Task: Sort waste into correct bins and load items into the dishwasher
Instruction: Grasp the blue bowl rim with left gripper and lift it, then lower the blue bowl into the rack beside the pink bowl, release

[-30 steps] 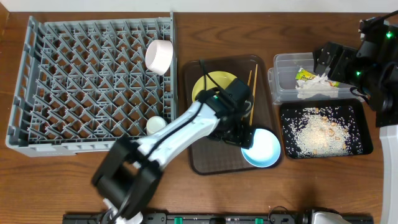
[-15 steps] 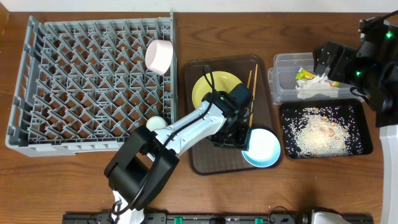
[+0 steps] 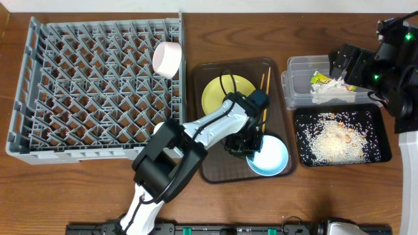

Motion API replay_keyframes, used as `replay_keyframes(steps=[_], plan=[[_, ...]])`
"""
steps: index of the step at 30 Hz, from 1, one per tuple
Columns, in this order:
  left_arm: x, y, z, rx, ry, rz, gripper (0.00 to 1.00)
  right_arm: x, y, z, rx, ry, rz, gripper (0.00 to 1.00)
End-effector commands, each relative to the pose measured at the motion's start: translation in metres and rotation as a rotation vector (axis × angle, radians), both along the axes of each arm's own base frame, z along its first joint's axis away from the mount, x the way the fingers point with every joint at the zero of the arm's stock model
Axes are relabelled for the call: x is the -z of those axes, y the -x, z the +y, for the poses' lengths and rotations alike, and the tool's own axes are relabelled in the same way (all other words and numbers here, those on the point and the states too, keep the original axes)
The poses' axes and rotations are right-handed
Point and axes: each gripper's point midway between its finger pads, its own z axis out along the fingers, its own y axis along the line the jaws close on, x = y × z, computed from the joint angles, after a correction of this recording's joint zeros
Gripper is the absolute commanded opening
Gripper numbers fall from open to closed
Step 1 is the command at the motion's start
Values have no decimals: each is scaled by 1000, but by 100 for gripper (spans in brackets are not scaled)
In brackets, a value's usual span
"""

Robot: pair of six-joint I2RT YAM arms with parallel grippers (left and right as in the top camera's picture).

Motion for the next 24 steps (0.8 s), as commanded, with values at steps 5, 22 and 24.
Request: replay_keyframes(steps=[5, 22, 24], plan=[[-35, -13, 3, -15, 47, -24, 7, 0, -1, -4, 25, -6, 3, 99], [-291, -120, 357, -582, -1133, -1163, 7, 0, -1, -4, 24, -6, 3, 99], [-291, -119, 366, -580, -1245, -1184, 8, 0, -1, -4, 24, -6, 3, 99]])
